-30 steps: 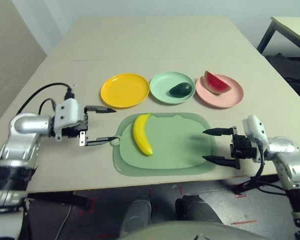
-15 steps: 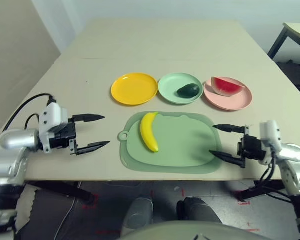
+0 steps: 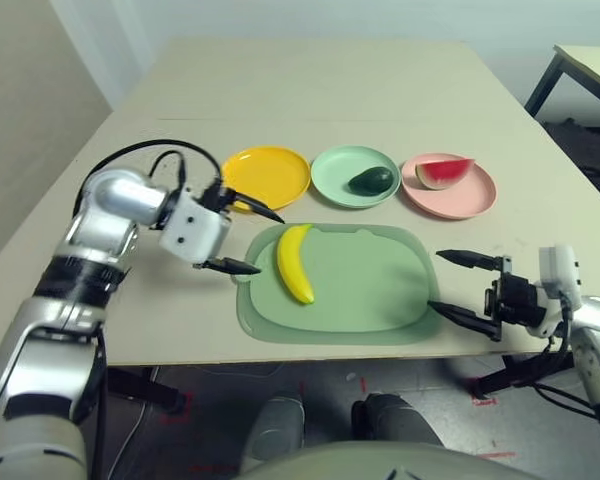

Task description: Place the fruits into color-matched plates.

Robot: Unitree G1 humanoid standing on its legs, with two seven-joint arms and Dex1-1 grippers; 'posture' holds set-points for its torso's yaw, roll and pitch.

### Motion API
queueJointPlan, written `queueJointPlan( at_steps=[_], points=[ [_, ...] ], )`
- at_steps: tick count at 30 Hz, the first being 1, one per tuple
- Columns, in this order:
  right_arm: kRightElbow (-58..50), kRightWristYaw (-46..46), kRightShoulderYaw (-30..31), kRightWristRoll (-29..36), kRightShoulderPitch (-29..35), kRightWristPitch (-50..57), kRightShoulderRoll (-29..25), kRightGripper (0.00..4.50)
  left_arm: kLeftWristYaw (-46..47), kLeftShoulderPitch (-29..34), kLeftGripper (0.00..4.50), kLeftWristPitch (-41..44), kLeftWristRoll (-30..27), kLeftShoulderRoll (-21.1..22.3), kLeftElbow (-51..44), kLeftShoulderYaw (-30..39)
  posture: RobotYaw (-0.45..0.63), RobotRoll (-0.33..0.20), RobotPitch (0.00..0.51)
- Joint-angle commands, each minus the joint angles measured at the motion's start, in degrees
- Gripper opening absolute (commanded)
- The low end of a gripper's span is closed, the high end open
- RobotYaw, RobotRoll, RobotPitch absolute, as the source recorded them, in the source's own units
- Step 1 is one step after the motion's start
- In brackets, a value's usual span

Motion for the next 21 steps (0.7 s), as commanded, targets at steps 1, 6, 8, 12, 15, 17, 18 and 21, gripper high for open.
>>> queueJointPlan(
  at_steps=[1,6,8,12,15,17,18,21],
  points=[
    [-0.8,-0.5,-0.3,0.2,0.8,-0.2,0.1,4.47,-0.5,-3.8,4.50,-2.9,0.0,-0.3,2.3,-8.6,0.02,0.000,0.049],
    [-2.5,-0.6,0.5,-0.3,2.4,-0.4,-0.1,4.47,-0.5,-9.0,4.50,-5.9,0.2,-2.7,5.9,-18.3,-0.02,0.000,0.048],
    [-3.5,-0.5,0.8,-0.2,3.0,0.4,-0.6,4.47,-0.5,-10.1,4.50,-8.1,0.6,-4.1,7.3,-20.8,-0.03,0.000,0.051],
    [-4.7,-0.2,1.5,-0.5,2.9,1.0,-1.7,4.47,-0.5,-11.2,4.50,-11.8,3.1,-7.5,12.3,-23.0,-0.04,0.000,0.052],
    [-5.0,0.1,1.9,-0.6,2.7,1.3,-2.4,4.47,-0.5,-11.8,4.50,-14.9,5.8,-9.9,16.5,-23.1,-0.05,0.000,0.055],
    [-5.0,-0.2,1.9,-0.4,2.5,1.7,-2.6,4.47,-0.5,-12.0,4.50,-17.0,8.4,-11.6,18.9,-22.5,-0.05,0.000,0.056],
    [-5.1,-0.3,2.0,-0.3,2.4,1.9,-2.7,4.47,-0.5,-12.0,4.50,-17.6,9.3,-12.4,19.7,-22.3,-0.05,0.000,0.057],
    [-5.4,-0.6,2.2,-0.2,2.0,2.5,-2.9,4.47,-0.5,-11.6,4.50,-19.2,12.7,-14.3,21.9,-21.8,-0.06,0.000,0.058]
  ],
)
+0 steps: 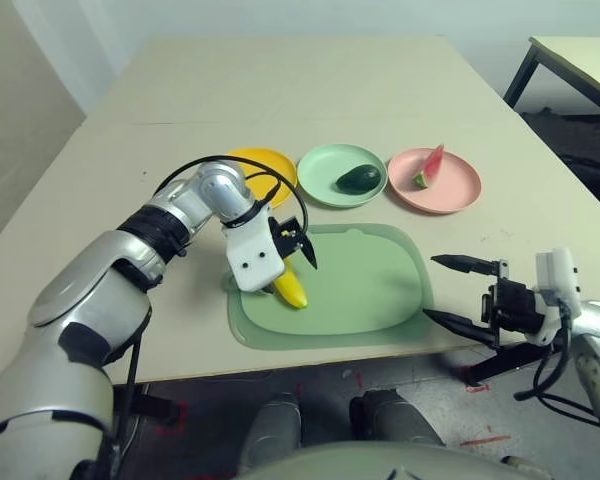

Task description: Place the fruits into color-matched plates.

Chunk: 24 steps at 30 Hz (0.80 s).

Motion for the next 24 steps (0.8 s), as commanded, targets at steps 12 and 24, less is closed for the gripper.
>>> queueJointPlan(
  at_steps=[12,24],
  points=[
    [-3.5,-1.8,0.1,-0.1,0.3,3.1,-0.7,4.50,0.9,0.1,1.70,-3.9,10.7,-4.0,7.1,3.7,-0.06,0.000,0.057],
    [-4.0,-2.9,1.5,-1.0,1.3,2.5,0.0,4.50,8.9,-11.4,1.49,10.8,9.1,-1.8,17.5,17.7,-0.03,0.000,0.052]
  ],
)
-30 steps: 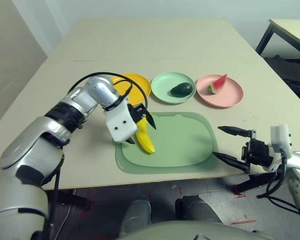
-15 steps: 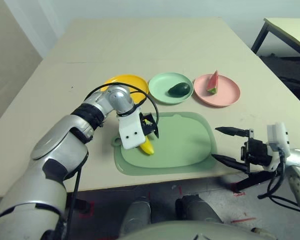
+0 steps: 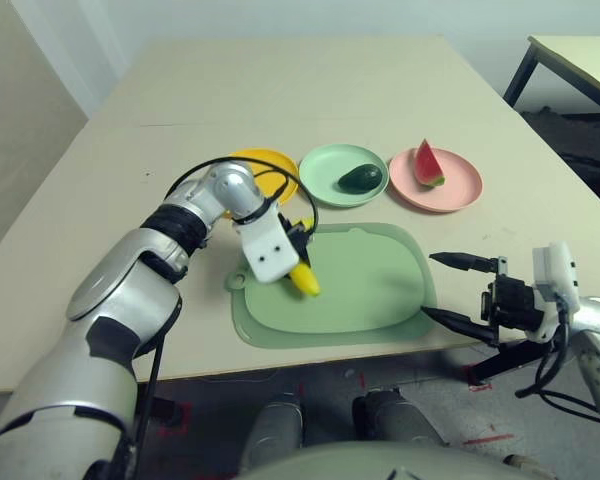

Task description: Place the fruits into color-matched plates.

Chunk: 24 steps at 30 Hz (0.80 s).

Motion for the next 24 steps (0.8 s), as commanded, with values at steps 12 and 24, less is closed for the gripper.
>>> queueJointPlan(
  at_steps=[12,24],
  points=[
    [-0.7,-2.6,2.2,-2.8,0.2,-1.4,1.3,4.50,40.0,-5.8,1.49,19.6,25.3,0.2,20.7,1.6,-0.05,0.000,0.052],
    [-3.9,-4.6,1.3,-2.2,3.7,-0.2,0.2,4.50,47.5,-2.9,2.74,24.8,31.3,-2.2,21.9,2.7,-0.07,0.000,0.062]
  ],
)
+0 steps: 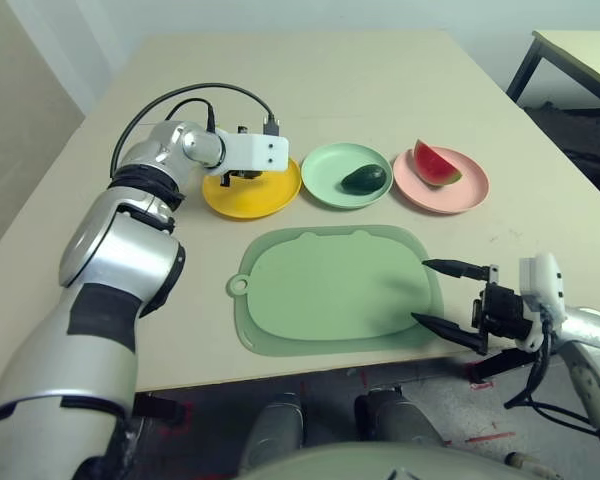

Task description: Place the fruits into color-matched plates.

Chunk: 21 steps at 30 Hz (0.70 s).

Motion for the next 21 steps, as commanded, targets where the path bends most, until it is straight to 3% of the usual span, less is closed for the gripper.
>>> queueJointPlan(
  at_steps=[1,5,8,11,16,21],
  points=[
    [-1.0,-0.6,-0.5,0.0,0.6,0.7,-0.7,4.50,-0.2,1.0,3.12,-0.2,0.6,-0.2,0.6,1.4,-0.07,0.000,0.062],
    [-0.6,-0.7,-0.3,0.1,0.1,0.9,-0.9,4.50,0.2,0.8,4.39,-1.2,0.4,0.1,0.3,2.9,-0.05,0.000,0.062],
    [0.1,-0.9,0.0,-0.1,-0.6,1.1,-0.8,4.50,-0.5,0.9,4.46,-1.8,-1.3,1.0,0.1,5.5,-0.05,0.000,0.062],
    [0.3,-3.8,-0.9,-0.4,-0.6,2.0,0.2,4.50,-2.6,1.4,4.46,-1.6,-6.4,2.1,-0.5,11.5,-0.04,0.000,0.065],
    [0.4,-17.7,-4.7,-2.1,-0.8,3.8,5.9,4.50,-7.5,5.9,4.46,0.5,-20.7,5.7,-3.3,26.3,-0.03,0.000,0.085],
    [-0.1,-32.2,-8.1,-6.6,-0.3,5.1,11.9,4.50,-9.6,19.2,4.46,10.2,-41.1,8.4,-16.1,45.4,-0.02,0.000,0.100]
  ],
)
